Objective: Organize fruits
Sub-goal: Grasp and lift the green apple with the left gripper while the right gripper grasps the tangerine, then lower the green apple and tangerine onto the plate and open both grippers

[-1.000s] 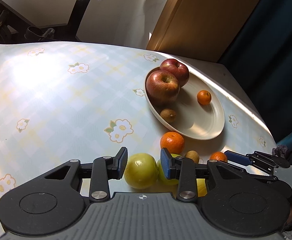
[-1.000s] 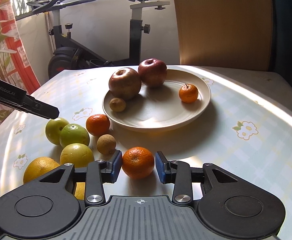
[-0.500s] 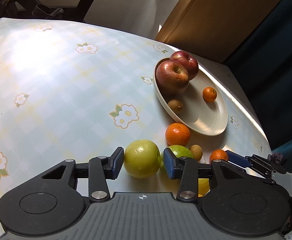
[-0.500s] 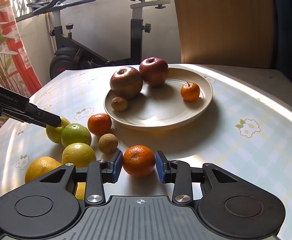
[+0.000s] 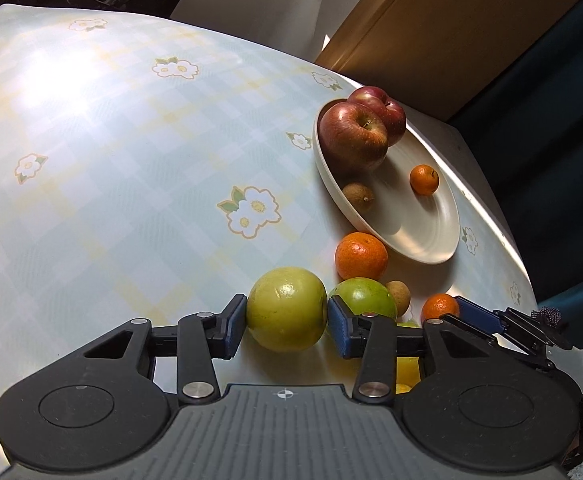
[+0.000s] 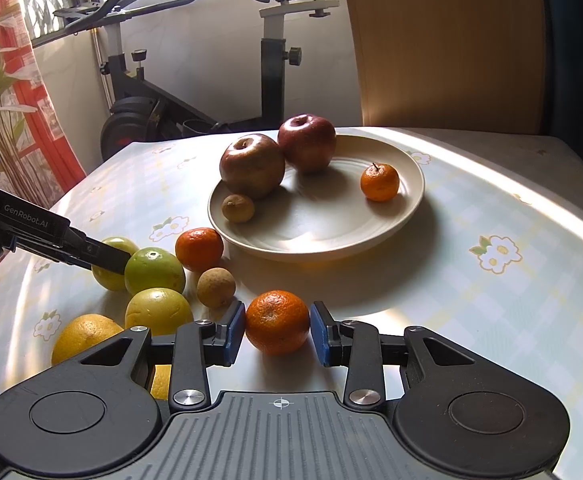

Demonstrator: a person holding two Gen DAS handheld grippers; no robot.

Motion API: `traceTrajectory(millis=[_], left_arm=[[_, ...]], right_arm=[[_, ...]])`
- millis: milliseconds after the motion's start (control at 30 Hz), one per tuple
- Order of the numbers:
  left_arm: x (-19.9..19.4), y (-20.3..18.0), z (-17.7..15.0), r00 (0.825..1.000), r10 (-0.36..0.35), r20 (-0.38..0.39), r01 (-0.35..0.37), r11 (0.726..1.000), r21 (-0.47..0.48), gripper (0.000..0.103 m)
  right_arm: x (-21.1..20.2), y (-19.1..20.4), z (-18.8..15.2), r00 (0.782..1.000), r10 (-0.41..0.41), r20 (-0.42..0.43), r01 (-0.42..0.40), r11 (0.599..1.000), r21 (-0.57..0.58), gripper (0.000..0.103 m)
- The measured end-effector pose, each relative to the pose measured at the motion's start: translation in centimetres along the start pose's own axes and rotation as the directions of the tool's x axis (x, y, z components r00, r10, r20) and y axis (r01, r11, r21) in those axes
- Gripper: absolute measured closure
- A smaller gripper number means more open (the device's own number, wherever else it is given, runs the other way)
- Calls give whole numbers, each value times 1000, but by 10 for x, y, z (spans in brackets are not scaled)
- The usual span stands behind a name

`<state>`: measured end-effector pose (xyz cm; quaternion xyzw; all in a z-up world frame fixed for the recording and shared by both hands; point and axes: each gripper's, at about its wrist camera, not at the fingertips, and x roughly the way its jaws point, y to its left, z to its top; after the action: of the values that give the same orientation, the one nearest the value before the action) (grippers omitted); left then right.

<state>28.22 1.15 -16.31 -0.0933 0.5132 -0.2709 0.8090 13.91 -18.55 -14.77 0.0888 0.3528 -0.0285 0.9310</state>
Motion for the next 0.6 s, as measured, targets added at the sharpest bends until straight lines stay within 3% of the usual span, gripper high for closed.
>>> traceTrajectory(millis=[133,600], left_arm=[[-4,-8,-2,999,46,14,-47,997,53,57],[-28,-47,35,994,29,105,-46,986,161,57]], right_arm=[[-1,1,0,1000,2,4,-2,1000,1,72],[-12,-16,17,997,-3,72,2,1000,9,72]])
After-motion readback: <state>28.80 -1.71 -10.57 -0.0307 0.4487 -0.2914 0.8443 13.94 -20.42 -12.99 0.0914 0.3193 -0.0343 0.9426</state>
